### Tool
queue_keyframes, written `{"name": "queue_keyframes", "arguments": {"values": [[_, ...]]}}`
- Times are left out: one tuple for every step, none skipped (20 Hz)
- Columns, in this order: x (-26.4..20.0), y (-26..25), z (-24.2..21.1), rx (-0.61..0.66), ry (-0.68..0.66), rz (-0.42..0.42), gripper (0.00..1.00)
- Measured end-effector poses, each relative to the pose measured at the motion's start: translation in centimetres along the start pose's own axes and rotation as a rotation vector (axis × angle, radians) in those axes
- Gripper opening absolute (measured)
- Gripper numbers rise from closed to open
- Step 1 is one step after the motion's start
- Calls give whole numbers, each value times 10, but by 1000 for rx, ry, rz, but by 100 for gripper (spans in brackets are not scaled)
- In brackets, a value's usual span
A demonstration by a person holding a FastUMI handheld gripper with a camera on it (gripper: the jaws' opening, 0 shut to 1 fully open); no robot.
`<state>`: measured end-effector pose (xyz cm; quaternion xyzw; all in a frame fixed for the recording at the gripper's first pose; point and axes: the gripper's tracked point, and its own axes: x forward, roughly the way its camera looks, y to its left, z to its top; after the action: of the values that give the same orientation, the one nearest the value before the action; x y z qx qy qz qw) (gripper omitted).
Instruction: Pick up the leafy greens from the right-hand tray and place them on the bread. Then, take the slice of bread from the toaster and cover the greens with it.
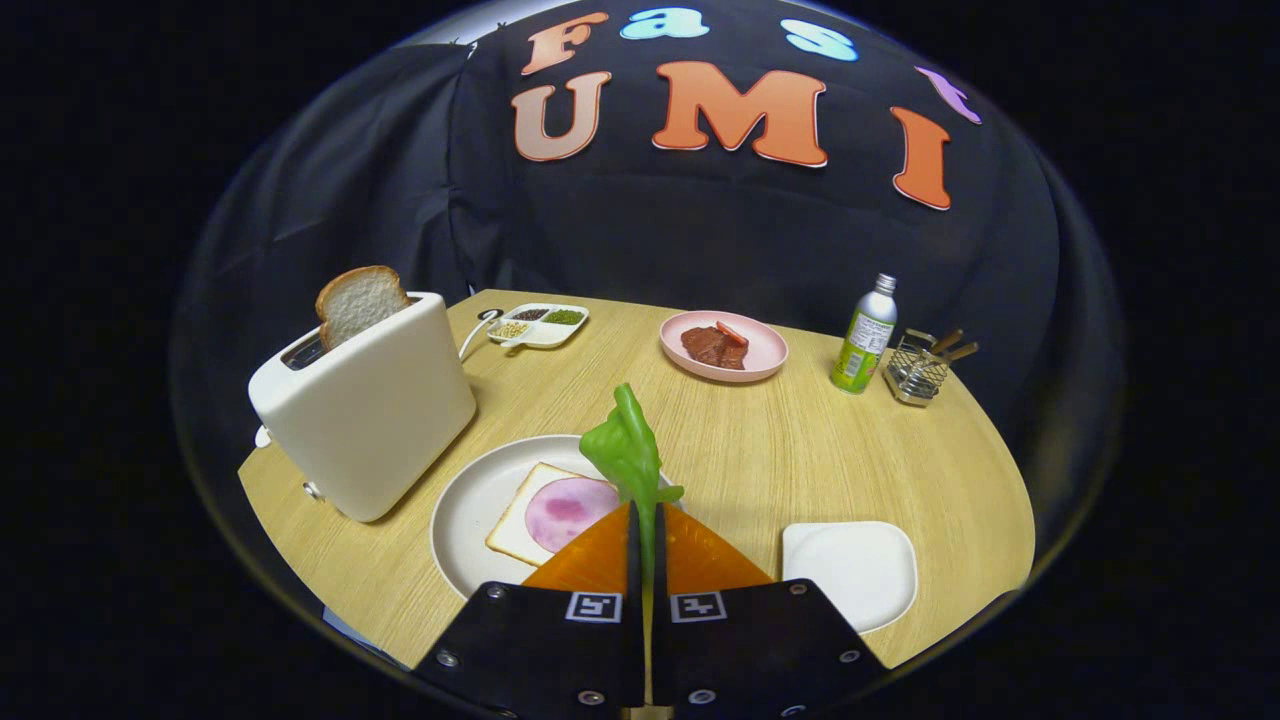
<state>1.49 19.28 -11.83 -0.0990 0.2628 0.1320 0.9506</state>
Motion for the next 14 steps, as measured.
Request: {"name": "queue_keyframes", "arguments": {"values": [[2, 5, 0, -3, 2, 4, 4], [5, 11, 0, -8, 2, 7, 4], [8, 14, 1, -14, 1, 7, 4], [11, 17, 0, -21, 2, 5, 4], [15, 19, 0, -29, 3, 1, 3], [18, 22, -3, -34, 8, 0, 4], [23, 25, -6, -35, 16, 5, 4], [25, 28, -8, -31, 23, 12, 4], [27, 32, -9, -24, 25, 19, 3], [29, 36, -9, -19, 23, 26, 3], [31, 37, -10, -18, 23, 29, 3], [32, 39, -11, -19, 26, 33, 3], [33, 42, -13, -16, 35, 40, 4], [33, 45, -16, -14, 43, 51, 4]]}}
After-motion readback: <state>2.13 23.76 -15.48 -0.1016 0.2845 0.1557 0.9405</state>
